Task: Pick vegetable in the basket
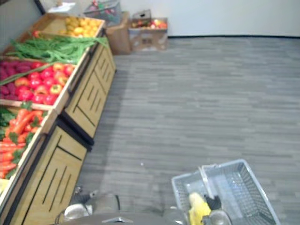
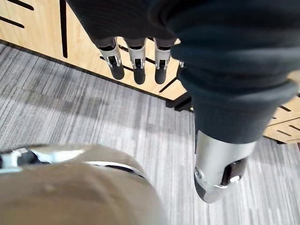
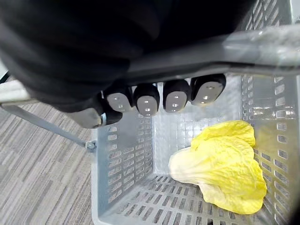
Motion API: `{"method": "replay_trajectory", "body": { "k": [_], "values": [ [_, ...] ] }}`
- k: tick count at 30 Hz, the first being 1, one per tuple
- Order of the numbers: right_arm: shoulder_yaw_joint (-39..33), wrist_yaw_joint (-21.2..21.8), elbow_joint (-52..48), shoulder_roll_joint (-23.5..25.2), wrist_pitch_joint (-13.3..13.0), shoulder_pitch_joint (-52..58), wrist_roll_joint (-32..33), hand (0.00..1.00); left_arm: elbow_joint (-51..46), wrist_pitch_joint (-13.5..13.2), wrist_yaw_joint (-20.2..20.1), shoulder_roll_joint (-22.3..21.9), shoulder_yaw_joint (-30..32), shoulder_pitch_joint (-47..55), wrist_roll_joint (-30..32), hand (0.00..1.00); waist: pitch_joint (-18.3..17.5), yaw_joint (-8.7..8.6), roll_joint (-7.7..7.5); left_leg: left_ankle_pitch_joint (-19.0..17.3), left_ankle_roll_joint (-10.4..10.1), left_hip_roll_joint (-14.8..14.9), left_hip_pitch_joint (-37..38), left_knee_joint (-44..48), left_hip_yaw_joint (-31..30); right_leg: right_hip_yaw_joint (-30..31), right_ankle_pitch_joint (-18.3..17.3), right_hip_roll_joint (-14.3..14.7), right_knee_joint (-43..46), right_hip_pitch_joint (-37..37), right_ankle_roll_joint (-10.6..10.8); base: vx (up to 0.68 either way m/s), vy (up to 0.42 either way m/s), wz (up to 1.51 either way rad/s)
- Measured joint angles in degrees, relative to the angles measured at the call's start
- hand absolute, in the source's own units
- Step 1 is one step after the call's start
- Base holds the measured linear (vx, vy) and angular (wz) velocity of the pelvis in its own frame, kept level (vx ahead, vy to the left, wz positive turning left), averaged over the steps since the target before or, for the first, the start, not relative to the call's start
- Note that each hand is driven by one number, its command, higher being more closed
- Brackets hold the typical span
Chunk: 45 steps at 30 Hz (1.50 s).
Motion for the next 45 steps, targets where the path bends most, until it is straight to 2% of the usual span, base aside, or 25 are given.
{"method": "replay_trajectory", "body": {
  "k": [2, 3, 4, 5, 7, 8, 9, 10, 11, 13, 16, 19, 23, 26, 27, 28, 31, 32, 34, 37, 39, 41, 42, 44, 45],
  "values": [
    [-1.0, 0.0, -0.6, -0.1, 0.1, 0.5, 0.0, 1.0, 0.0, 0.1, 0.1, 0.3, -1.4, 0.1, 0.4, 0.0, -0.1, 0.03, 0.1, 3.1, 2.4, -1.9, -0.4, -12.7, 10.9, -3.1, -0.5, 0.0, -1.7, 2.3, 2.1, 0.26, 0.087, 0.83],
    [-1.1, 0.0, -0.6, 0.1, 0.4, 0.5, 0.0, 1.0, 0.3, 0.2, 0.2, 0.8, -2.6, 0.2, 1.0, 0.0, 0.0, 0.05, 0.06, 4.8, 5.2, -4.2, 0.1, -21.7, 19.5, -5.9, -1.6, 0.7, -2.2, 4.2, 3.8, 0.34, 0.116, 1.17],
    [-1.1, 0.1, -0.5, 0.8, 0.6, 0.6, 0.0, 1.0, 0.5, 0.5, 0.1, 1.9, -3.2, 0.2, 1.3, 0.0, -0.5, -0.34, -0.83, 3.2, 7.4, -6.3, 1.6, -25.8, 22.7, -7.2, -1.9, 0.8, -2.8, 5.4, 4.2, 0.41, 0.127, 1.35],
    [-1.1, 0.1, -0.5, 1.0, 0.6, 0.4, 0.0, 1.0, 0.7, 0.6, 0.1, 2.0, -3.7, 0.0, 1.4, 0.0, -0.9, -0.54, -1.34, 2.6, 8.3, -7.9, 2.3, -28.7, 24.3, -7.7, -1.8, 0.7, -3.4, 5.8, 4.2, 0.38, 0.105, 1.4],
    [-0.8, 0.3, 0.2, 0.8, 0.6, -1.1, -0.1, 1.0, 1.0, 0.8, 0.1, 3.1, -3.4, 0.1, 2.6, 0.0, -0.3, 0.02, -3.73, 0.6, 16.3, -11.2, 2.9, -31.9, 25.8, -6.9, -1.6, 0.2, -2.5, 6.1, 4.4, 0.4, 0.115, 1.21],
    [-0.1, 0.4, 0.2, 0.5, 0.6, -1.8, -0.2, 1.0, 1.3, 1.5, 0.1, 3.3, -2.9, 1.0, 2.9, 0.0, -0.5, 0.88, -4.12, -0.9, 16.5, -12.0, 3.2, -31.3, 24.6, -5.8, -1.6, -0.6, 0.2, 6.1, 4.5, 0.37, 0.096, 0.76],
    [0.2, 0.4, 0.2, 0.2, 0.6, -2.0, -0.2, 1.0, 1.3, 1.8, 0.0, 3.2, -2.8, 1.6, 2.9, 0.0, -0.6, 0.93, -4.22, -1.7, 16.6, -12.6, 3.9, -31.1, 23.6, -5.2, -1.5, -1.6, 3.1, 6.0, 4.6, 0.4, 0.123, 0.74],
    [0.2, 0.5, 0.3, -0.1, 0.6, -2.3, -0.6, 1.0, 1.3, 1.9, 0.0, 2.9, -2.9, 2.9, 3.3, 0.0, -0.6, 1.09, -4.23, -2.9, 16.0, -14.1, 6.1, -31.8, 21.6, -4.1, -0.6, -4.3, 11.6, 5.3, 6.2, 0.4, 0.163, 1.0],
    [0.1, 0.4, 0.6, -0.1, 0.2, -2.4, -1.8, 1.0, 1.2, 1.9, -0.1, 3.0, -3.1, 3.9, 3.3, 0.0, -1.1, 1.18, -4.25, -3.9, 15.4, -15.7, 8.2, -32.5, 18.6, -1.8, 2.9, -7.3, 22.5, 3.1, 8.6, 0.4, 0.159, 1.1],
    [0.0, 0.1, 0.9, 0.0, -0.3, -2.8, -2.0, 1.0, 1.2, 1.9, -0.3, 3.2, -3.6, 4.1, 3.3, 0.0, -1.8, 0.64, -4.06, -4.3, 15.0, -17.7, 11.2, -34.5, 13.1, 4.9, 9.3, -9.6, 40.7, -3.9, 8.0, 0.37, 0.082, 1.37],
    [-2.6, -0.2, 2.2, 0.1, -1.6, -2.5, -2.0, 1.0, 1.2, 2.4, -0.3, 2.9, -3.7, 4.3, 3.2, 0.0, -2.4, -0.67, -2.68, -3.5, 13.8, -19.5, 17.6, -38.7, 3.4, 11.3, 6.4, -8.0, 53.1, -13.4, 4.7, 0.39, 0.003, 1.66],
    [-8.4, -0.1, 3.0, 0.9, -1.6, -2.0, -1.2, 1.0, 0.5, 2.6, -0.3, 2.2, -2.7, 3.2, 2.6, 0.0, -2.7, -0.86, -2.61, -2.9, 12.7, -20.0, 21.2, -40.4, -6.0, 13.3, 3.8, -7.4, 48.3, -18.5, 4.9, 0.34, -0.089, 1.85],
    [-16.1, 0.0, 3.0, 3.7, -0.8, -1.2, 2.8, 1.0, -1.5, 2.6, -0.3, -0.8, 3.5, 2.4, 2.1, 0.0, -2.9, -0.43, -3.0, -3.4, 10.3, -19.6, 22.6, -40.4, -17.7, 23.6, 3.7, -5.0, 29.3, -22.0, 4.7, 0.3, -0.235, 1.47],
    [-19.2, 0.0, 3.1, 6.5, 0.3, -0.4, 4.8, 1.0, -1.5, 2.6, -0.4, -1.5, 6.4, 2.4, 2.0, 0.0, -2.9, 0.12, -3.42, -5.6, 6.6, -17.5, 23.1, -38.6, -24.7, 29.2, 4.2, -2.4, 11.9, -19.8, 4.7, 0.27, -0.355, 1.15],
    [-19.7, 0.0, 3.1, 7.8, 0.8, 0.4, 5.8, 1.0, -2.0, 2.5, -0.5, -1.2, 7.8, 2.2, 0.8, 0.0, -2.9, 0.15, -4.9, -7.8, 4.9, -17.3, 22.1, -36.4, -27.1, 29.8, 5.4, -2.6, 4.3, -17.6, 5.0, 0.21, -0.519, 1.2],
    [-20.9, 0.1, 3.2, 9.6, 1.1, 1.3, 7.1, 1.0, -2.1, 2.3, -0.9, -0.1, 9.9, 2.0, 0.5, 0.0, -2.6, 0.33, -8.05, -11.2, 3.9, -17.6, 21.1, -33.1, -27.7, 29.0, 11.1, -4.4, 1.5, -16.0, 7.7, 0.18, -0.547, 1.14],
    [-26.1, 0.3, 3.0, 9.9, 1.8, 3.6, 11.8, 1.0, -1.5, 2.4, -1.9, -3.1, 14.2, 1.3, -0.1, 0.0, -2.4, 0.54, -4.22, -12.1, 1.5, -10.8, 20.5, -31.0, -24.0, 21.0, 4.1, -1.7, 8.1, -14.7, 4.6, 0.17, -0.471, 1.1],
    [-26.9, 0.4, 2.9, 9.9, 1.8, 4.0, 12.3, 1.0, -1.5, 2.4, -2.0, -3.5, 15.0, 1.4, -0.1, 0.0, -2.4, 0.57, -3.79, -11.8, 1.2, -10.2, 20.6, -31.8, -23.3, 20.1, 3.2, -1.6, 9.2, -14.6, 4.3, 0.18, -0.32, 0.81],
    [-28.7, 0.8, 2.9, 9.7, 2.6, 4.2, 13.6, 1.0, -1.4, 2.5, -2.3, -5.3, 18.6, 2.7, -0.1, 0.0, -2.9, 0.67, -2.31, -9.9, -1.8, -7.7, 22.9, -36.0, -21.8, 18.5, 0.8, -0.3, 11.1, -14.3, 3.2, 0.16, -0.261, 0.34],
    [-28.6, 1.3, 2.9, 10.2, 2.5, 4.1, 13.6, 1.0, -1.4, 2.6, -2.8, -5.6, 21.0, 4.4, -0.1, 0.0, -2.8, 0.56, -1.66, -9.1, -3.0, -5.9, 22.3, -33.6, -20.3, 17.4, -0.2, 1.4, 10.3, -13.0, 2.1, 0.17, -0.187, 0.07],
    [-28.1, 1.4, 2.9, 11.2, 2.6, 4.1, 13.8, 1.0, -1.6, 2.6, -2.9, -5.5, 21.5, 4.6, -0.1, 0.0, -2.6, -0.21, -2.15, -9.0, -3.1, -5.2, 17.8, -25.7, -20.0, 15.5, -0.4, 1.8, 9.1, -11.4, 1.7, 0.08, -0.137, 0.46],
    [-27.3, 1.4, 2.9, 11.6, 2.6, 4.1, 14.0, 1.0, -2.2, 2.6, -3.0, -5.1, 21.5, 4.0, -0.1, 0.0, -2.0, -0.77, -2.84, -6.7, -4.5, -3.9, 12.1, -15.7, -16.4, 13.3, -0.3, 1.3, 8.4, -9.6, 1.6, 0.07, -0.093, 0.47],
    [-26.6, 1.3, 2.8, 11.9, 2.6, 4.3, 14.1, 1.0, -2.2, 2.6, -3.0, -4.7, 21.2, 3.7, -0.1, 0.0, -1.3, -0.72, -4.04, -6.0, -3.5, -2.2, 11.5, -14.2, -11.0, 12.5, -0.2, 0.0, 7.8, -8.4, 1.4, 0.03, -0.03, 0.31],
    [-25.7, 1.3, 2.2, 10.8, 2.6, 4.9, 14.1, 1.0, -2.2, 2.6, -2.8, -4.8, 20.4, 3.4, -0.1, 0.0, -1.5, -0.77, -3.44, -5.7, -0.6, 1.0, 12.2, -18.0, -2.8, 11.5, -0.2, -1.2, 7.9, -7.7, 1.4, 0.01, 0.027, 0.32],
    [-25.7, 1.4, 2.2, 9.5, 2.6, 4.9, 14.1, 1.0, -2.2, 2.6, -2.7, -4.8, 19.9, 3.4, 0.0, 0.0, -1.7, -0.85, -2.94, -3.9, 2.2, 2.5, 12.6, -22.4, 0.6, 11.1, 0.0, -1.9, 7.9, -7.5, 1.6, 0.01, 0.108, 0.25]
  ]
}}
